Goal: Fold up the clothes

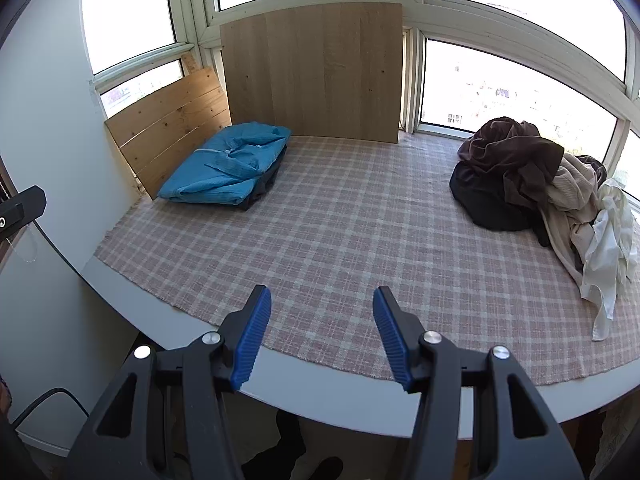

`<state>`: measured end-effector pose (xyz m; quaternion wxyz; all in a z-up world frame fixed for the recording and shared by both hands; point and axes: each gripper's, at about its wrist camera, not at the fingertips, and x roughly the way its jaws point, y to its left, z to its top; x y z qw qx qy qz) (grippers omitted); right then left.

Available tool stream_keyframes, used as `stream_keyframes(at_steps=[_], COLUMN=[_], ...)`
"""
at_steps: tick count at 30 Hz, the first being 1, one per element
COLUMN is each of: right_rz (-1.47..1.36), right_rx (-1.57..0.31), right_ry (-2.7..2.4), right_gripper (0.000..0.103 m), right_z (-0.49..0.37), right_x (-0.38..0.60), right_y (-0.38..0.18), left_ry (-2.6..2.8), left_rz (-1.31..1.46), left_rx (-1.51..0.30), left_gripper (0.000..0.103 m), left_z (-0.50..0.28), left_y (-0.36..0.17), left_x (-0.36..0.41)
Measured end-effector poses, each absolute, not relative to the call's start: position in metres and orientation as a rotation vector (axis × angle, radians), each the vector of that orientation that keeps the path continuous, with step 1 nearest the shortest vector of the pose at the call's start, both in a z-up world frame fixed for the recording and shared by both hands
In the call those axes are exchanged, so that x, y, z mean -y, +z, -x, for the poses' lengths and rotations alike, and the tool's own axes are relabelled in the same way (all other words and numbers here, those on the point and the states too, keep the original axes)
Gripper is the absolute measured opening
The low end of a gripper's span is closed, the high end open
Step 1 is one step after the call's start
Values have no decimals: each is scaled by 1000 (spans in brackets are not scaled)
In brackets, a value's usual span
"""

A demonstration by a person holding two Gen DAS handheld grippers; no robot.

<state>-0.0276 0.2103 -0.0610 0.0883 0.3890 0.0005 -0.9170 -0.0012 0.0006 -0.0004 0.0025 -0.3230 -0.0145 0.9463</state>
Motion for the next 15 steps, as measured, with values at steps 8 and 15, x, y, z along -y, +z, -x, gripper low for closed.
stream_keyframes(at_steps=[8,15], right_rz=[-1161,-1168], right_rx=[7,6], right_ry=[-2730,-2726], right_gripper=[53,53], right_z=[30,27], right_x=[-211,-212], right_y=[-64,-61], left_ry=[2964,2959], left_rz=[991,1006], left_rx=[44,48], left_gripper=[75,75], left_z=[0,1], left_y=[0,0], left_x=[-4,-3])
